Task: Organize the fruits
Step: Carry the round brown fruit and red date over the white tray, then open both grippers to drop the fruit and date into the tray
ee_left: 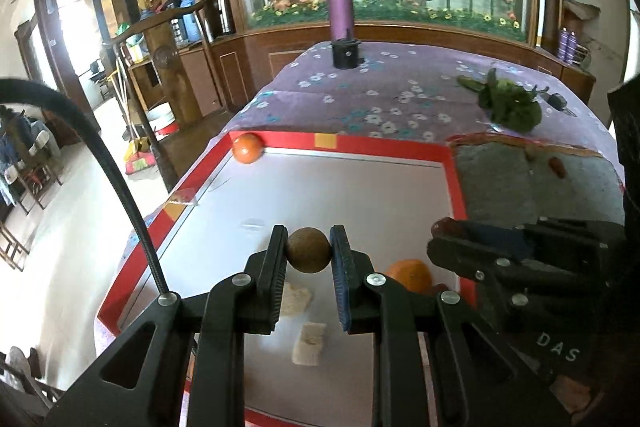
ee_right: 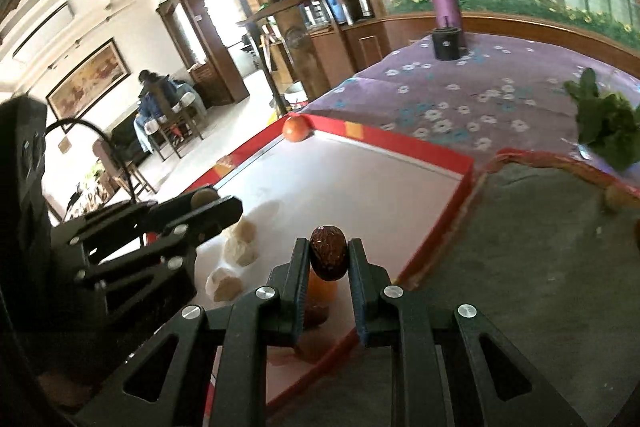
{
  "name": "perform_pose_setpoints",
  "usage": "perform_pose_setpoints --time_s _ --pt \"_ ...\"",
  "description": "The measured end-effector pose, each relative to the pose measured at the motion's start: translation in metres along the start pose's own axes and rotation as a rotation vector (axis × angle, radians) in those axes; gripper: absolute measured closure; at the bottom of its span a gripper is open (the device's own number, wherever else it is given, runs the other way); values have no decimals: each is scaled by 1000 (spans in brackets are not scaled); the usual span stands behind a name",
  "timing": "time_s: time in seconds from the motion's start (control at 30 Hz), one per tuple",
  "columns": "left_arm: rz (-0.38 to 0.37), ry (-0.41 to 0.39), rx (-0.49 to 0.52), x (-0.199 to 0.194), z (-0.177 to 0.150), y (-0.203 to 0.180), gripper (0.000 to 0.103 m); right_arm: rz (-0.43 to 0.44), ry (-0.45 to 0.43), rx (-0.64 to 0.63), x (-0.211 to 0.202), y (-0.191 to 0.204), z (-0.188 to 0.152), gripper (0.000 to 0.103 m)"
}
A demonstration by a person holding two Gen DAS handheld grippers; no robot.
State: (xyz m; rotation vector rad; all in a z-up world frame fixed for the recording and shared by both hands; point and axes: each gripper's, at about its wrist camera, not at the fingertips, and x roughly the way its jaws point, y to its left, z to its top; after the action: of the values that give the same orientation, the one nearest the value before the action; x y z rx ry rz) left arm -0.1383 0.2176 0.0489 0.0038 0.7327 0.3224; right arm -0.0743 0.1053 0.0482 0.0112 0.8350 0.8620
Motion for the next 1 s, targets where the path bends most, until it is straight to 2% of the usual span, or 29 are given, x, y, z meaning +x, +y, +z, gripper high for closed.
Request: perform_pose_setpoints --time_s 0.23,0.47,0.53,0.6,0.7,0.77,0.87,0.93,1.0 --pt "15 13 -5 6 -4 5 84 25 20 18 7 -8 -4 84" --pt "37 36 -23 10 -7 9 84 29 23 27 6 -13 -4 80" --pt "55 44 -30 11 -7 10 84 24 18 18 5 -12 -4 76" --pt "71 51 -37 12 -7 10 79 20 10 11 2 -11 -5 74" --pt "81 59 -47 12 -8 11 60 13 -4 0 -1 -11 -4 71" --pt "96 51 -50 10 -8 11 42 9 -16 -1 -4 -11 -4 69" --pt "117 39 -59 6 -6 11 32 -2 -39 -11 -9 -11 -4 68" --pt "133 36 -72 4 -5 12 26 -5 -50 -16 -12 -11 -4 63" --pt "151 30 -83 1 -4 13 24 -5 -56 -17 -15 -12 -5 62"
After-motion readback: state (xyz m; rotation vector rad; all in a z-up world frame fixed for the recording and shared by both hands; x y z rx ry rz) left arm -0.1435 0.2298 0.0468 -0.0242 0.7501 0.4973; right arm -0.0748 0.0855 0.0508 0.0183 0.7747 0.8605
